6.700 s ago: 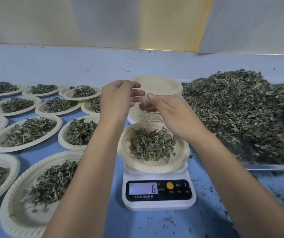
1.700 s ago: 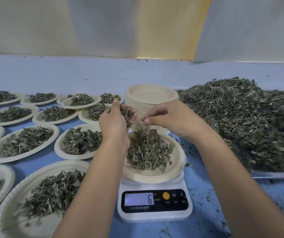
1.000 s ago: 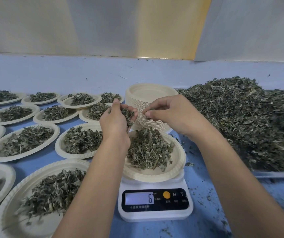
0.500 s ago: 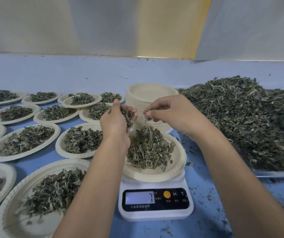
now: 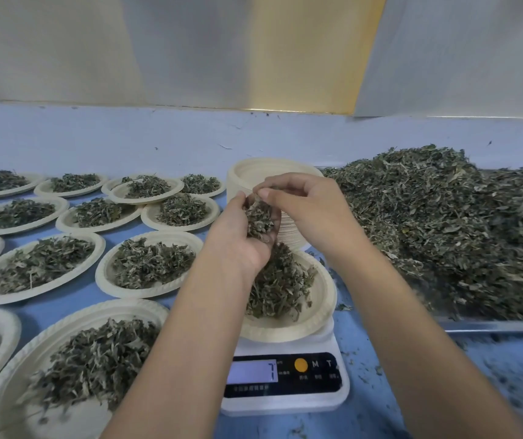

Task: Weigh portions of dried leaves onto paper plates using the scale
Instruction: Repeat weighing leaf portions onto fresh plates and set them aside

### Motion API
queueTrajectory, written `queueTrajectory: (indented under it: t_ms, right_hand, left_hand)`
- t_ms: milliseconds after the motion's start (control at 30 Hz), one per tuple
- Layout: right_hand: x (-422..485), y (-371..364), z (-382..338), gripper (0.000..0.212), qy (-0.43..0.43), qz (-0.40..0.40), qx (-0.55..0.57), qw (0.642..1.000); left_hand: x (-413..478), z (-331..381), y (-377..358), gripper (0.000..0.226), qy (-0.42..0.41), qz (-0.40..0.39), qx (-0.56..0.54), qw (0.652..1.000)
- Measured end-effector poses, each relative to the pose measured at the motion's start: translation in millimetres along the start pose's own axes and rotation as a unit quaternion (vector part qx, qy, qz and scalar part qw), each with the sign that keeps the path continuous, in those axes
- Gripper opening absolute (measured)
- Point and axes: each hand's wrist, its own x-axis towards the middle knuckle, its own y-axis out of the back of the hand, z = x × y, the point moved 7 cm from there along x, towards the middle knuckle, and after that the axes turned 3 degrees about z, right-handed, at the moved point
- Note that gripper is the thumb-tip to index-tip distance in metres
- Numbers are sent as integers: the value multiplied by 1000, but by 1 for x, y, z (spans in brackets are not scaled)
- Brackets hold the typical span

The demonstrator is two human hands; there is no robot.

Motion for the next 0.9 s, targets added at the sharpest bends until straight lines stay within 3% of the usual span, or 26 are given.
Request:
queueTrajectory:
  t_ms: [133,400,567,733,800,900]
  right_hand:
    - [-3,2,7,18,-26,19,53,998]
    - [-4,39,37,27,-127,165,212,955]
    - [-5,67,67,31,-213,231,324,892]
    - [-16,106,93,29,-253,309,387,831]
    - [-23,121,101,28,-264,347,404,804]
    - [-31,131,113,23,-291,375,425,771]
  left_hand:
    - [-8,-8,-16,26,1,2,4,1000]
    - [0,-50,-50,33,44,-12,-13,999]
    - [16,-88,-64,19,22,-4,123,992]
    - [17,-133,-84,21,58,-31,166,984]
    - [16,-146,-89,38,69,-42,191,978]
    - [16,-161,-95,41,106,-61,180,976]
